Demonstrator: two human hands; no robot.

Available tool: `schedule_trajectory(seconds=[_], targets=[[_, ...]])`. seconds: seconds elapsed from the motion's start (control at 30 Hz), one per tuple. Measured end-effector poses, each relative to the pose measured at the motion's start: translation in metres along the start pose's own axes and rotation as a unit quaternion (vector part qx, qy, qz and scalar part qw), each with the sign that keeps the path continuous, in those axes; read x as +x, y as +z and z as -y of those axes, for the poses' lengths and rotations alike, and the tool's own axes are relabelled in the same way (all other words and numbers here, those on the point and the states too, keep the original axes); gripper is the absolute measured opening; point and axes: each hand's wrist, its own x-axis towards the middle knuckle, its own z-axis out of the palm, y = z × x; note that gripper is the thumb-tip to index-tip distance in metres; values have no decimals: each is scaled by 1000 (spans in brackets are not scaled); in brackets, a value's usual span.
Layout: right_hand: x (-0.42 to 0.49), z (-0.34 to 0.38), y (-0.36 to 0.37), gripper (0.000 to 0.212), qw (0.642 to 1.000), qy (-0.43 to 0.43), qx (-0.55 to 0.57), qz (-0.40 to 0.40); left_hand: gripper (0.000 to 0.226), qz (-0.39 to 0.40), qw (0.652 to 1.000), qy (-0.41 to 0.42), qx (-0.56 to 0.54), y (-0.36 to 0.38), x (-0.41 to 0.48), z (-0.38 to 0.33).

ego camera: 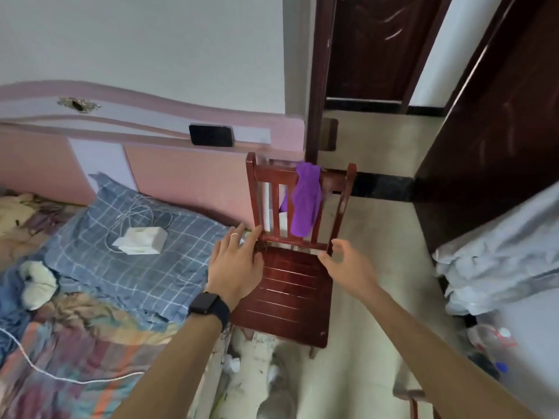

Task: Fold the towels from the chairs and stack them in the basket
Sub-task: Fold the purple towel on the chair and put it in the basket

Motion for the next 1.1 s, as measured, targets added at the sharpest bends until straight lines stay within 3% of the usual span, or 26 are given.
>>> schedule_trajectory(seconds=[0.13, 0.43, 0.63, 0.77, 0.93, 1.0, 1.1], targets=[[85, 3, 24, 70, 997, 56, 42, 21, 60, 22, 1000, 16, -3, 25, 88, 4], [242, 25, 56, 93, 978, 159, 132, -24, 85, 99, 991, 73, 59, 77, 260, 11], [266, 27, 58, 41, 974, 154, 165, -6, 94, 110, 986, 79, 93, 99, 280, 17], [223, 25, 39, 40, 960, 107, 259, 17, 95, 106, 989, 69, 74, 97, 277, 14], [132, 24, -21, 13, 938, 34, 346, -6, 60, 73, 991, 2, -110, 77, 236, -11], [91, 21, -39, 14, 931, 27, 364, -17, 41, 103, 955, -54, -272, 64, 194, -29], [32, 3, -49, 19, 904, 39, 426, -8, 38, 231, 834, -105, -490, 53, 118, -62]])
